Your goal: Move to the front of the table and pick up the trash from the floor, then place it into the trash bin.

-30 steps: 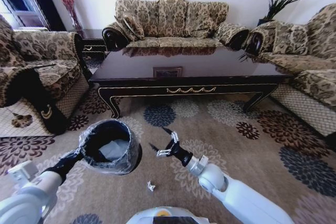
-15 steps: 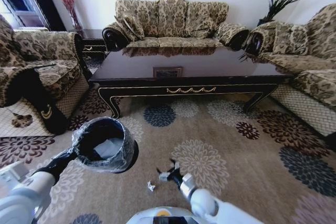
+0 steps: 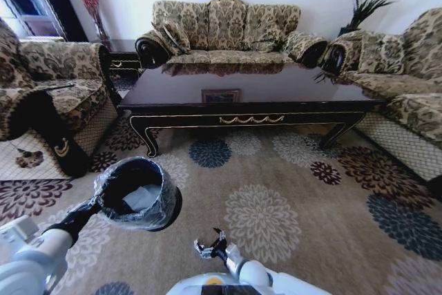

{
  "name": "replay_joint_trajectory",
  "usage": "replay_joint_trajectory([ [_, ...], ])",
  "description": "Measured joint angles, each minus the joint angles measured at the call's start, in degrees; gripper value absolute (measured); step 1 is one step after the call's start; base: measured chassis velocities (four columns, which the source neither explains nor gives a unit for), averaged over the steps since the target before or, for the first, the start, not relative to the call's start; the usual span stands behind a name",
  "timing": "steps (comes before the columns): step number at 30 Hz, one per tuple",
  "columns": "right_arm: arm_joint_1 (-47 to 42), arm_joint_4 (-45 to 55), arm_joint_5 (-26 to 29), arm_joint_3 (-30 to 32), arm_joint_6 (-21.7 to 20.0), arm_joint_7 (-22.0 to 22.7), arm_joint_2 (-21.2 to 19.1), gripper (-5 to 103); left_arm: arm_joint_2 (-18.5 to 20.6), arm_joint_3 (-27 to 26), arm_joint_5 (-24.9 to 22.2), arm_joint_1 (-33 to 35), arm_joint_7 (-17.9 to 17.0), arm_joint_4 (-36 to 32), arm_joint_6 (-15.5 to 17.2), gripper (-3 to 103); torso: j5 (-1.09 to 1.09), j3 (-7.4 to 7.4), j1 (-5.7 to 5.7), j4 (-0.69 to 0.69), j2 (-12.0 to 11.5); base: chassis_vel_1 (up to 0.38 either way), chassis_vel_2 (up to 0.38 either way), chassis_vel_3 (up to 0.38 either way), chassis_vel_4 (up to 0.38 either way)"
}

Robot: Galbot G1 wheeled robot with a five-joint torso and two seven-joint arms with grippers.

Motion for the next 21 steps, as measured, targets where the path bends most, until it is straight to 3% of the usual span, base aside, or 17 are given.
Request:
replay_joint_trajectory([
  [3, 0.9, 0.3, 0.3, 0.2, 2.0, -3.0, -0.1, 100, 0.0, 0.4, 0.1, -0.3, 0.1, 0.0, 0.1, 5, 0.02, 0.03, 0.00, -0.06, 0.0, 0.000, 0.000, 0.000, 0.000],
  [5, 2.8, 2.6, 0.9, 2.5, 2.8, -3.9, 0.1, 100, 0.4, 0.4, 0.1, -0.5, 0.1, 0.0, 0.1, 5, 0.00, 0.02, 0.00, -0.02, 0.0, 0.000, 0.000, 0.000, 0.000],
  [14, 9.0, 4.8, 3.5, 4.4, 2.9, -4.5, -0.2, 100, 1.5, 0.8, 0.0, -1.4, 0.3, 0.0, 0.2, 5, -0.02, 0.01, 0.00, -0.01, 0.0, 0.000, 0.000, 0.000, 0.000],
  [17, 10.4, 4.5, 3.4, 3.3, 2.8, -4.8, -0.7, 100, 1.9, 0.9, -0.1, -1.6, 0.3, 0.0, 0.2, 5, -0.02, 0.01, 0.00, -0.03, 0.0, 0.000, 0.000, 0.000, 0.000],
  [21, 18.4, 2.1, 2.8, -4.4, 1.4, -7.2, -1.1, 100, 1.5, 1.1, -0.1, -1.6, 0.3, 0.0, 0.3, 5, -0.03, 0.01, 0.01, 0.00, 0.0, 0.000, 0.000, 0.000, 0.000],
])
